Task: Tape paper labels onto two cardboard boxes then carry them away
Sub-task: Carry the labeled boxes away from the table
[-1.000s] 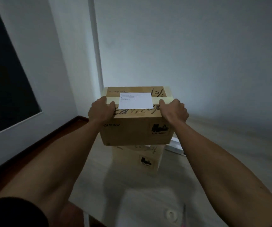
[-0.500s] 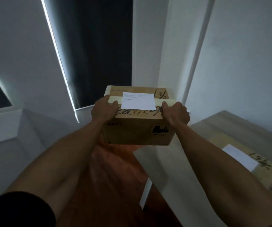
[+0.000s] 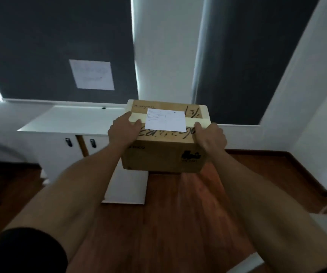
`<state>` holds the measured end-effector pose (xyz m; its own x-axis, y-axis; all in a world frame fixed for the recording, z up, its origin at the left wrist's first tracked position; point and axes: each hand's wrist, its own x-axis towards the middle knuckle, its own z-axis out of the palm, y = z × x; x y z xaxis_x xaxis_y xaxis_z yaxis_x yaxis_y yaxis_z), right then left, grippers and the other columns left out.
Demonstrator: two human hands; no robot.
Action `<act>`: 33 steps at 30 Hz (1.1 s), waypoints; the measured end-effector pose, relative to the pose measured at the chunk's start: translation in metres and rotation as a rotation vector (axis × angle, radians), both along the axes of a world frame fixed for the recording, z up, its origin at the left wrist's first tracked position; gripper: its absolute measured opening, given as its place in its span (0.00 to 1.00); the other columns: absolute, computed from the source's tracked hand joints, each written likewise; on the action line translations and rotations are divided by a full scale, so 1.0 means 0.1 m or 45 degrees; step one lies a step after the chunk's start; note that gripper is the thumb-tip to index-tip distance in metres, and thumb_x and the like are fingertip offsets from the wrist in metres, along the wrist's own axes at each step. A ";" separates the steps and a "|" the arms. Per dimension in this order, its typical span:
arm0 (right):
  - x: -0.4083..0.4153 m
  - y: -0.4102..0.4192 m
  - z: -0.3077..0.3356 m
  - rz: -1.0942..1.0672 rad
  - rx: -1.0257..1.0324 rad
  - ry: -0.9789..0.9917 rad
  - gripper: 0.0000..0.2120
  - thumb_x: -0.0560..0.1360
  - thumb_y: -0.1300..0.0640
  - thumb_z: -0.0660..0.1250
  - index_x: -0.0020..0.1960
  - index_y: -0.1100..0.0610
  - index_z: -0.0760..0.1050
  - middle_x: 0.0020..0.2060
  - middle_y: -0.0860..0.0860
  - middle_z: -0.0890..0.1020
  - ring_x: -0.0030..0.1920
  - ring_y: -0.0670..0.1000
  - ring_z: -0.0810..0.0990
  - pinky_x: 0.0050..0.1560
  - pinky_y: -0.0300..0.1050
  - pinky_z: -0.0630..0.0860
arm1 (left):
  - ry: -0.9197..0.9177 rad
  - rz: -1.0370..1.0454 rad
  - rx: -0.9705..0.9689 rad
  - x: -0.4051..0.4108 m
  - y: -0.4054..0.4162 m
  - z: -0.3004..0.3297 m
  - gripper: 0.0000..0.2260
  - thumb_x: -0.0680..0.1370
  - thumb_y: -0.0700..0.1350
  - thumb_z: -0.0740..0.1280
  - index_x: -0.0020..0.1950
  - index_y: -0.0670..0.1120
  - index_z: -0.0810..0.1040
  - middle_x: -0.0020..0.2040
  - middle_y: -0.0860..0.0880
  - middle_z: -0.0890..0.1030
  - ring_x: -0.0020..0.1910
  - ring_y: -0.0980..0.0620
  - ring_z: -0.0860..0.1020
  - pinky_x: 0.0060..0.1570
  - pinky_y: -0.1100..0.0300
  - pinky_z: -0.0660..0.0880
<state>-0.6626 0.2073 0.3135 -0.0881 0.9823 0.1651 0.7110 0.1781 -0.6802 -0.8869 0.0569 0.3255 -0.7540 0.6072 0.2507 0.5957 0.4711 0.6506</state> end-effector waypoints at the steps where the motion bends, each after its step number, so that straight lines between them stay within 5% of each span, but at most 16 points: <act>1: -0.21 -0.02 0.00 0.044 0.002 0.000 0.27 0.77 0.34 0.60 0.60 0.57 0.75 0.54 0.55 0.81 0.52 0.59 0.81 0.53 0.54 0.78 | 0.000 0.048 -0.011 -0.18 -0.09 -0.01 0.29 0.80 0.61 0.63 0.78 0.51 0.69 0.74 0.45 0.74 0.70 0.41 0.73 0.67 0.45 0.70; 16: -3.17 -0.13 -0.07 0.577 -0.036 -0.007 0.26 0.80 0.36 0.61 0.64 0.57 0.74 0.58 0.55 0.81 0.56 0.59 0.80 0.48 0.47 0.70 | -0.022 0.594 -0.040 -2.35 -0.95 -0.08 0.28 0.79 0.62 0.66 0.77 0.54 0.70 0.72 0.46 0.76 0.68 0.43 0.76 0.65 0.45 0.73; 33: -5.86 0.23 -0.22 0.724 -0.023 -0.057 0.26 0.79 0.36 0.61 0.61 0.57 0.75 0.55 0.55 0.83 0.54 0.60 0.82 0.49 0.50 0.73 | -0.018 0.703 -0.048 -4.70 -0.76 -0.16 0.28 0.79 0.60 0.67 0.77 0.51 0.70 0.71 0.44 0.77 0.67 0.42 0.76 0.63 0.44 0.75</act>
<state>-1.2482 0.2308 0.2911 -0.6101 0.7811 0.1325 0.5353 0.5297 -0.6579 -1.3568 -0.0196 0.3093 -0.9660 0.1289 0.2241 0.2449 0.7342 0.6333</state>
